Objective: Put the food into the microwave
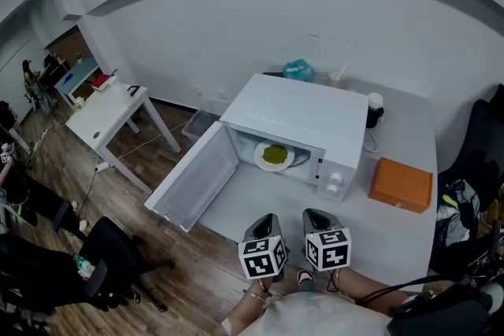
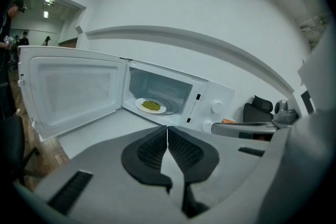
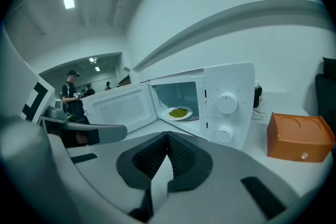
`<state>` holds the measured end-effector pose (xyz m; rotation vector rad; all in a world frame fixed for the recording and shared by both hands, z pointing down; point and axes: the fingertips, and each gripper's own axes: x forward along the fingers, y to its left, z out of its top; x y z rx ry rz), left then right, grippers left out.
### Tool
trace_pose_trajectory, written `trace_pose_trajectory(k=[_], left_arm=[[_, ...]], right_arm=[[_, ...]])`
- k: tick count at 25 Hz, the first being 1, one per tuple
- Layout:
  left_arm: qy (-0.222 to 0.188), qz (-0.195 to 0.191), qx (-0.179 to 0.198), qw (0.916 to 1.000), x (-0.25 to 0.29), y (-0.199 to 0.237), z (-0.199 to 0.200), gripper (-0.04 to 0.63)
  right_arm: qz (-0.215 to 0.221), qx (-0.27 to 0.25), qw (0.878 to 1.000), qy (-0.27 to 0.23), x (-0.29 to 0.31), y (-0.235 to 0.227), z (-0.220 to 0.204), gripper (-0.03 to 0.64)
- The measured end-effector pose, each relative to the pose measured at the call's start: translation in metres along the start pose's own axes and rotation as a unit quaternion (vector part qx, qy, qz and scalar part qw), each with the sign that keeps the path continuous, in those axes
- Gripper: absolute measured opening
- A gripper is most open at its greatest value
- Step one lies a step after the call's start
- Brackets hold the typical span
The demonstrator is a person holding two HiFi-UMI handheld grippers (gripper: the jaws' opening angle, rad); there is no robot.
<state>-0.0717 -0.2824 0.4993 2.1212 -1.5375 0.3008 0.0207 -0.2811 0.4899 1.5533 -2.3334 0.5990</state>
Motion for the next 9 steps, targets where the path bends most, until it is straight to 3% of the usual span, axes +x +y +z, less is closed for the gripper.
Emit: trace_pose_trajectory(k=[9], left_arm=[[0.004, -0.003, -0.001, 1.0000, 0.0058, -0.0003, -0.0004, 0.009]], right_arm=[[-0.007, 0.000, 1.000, 0.000, 0.0025, -0.0050, 0.0038, 0.017]])
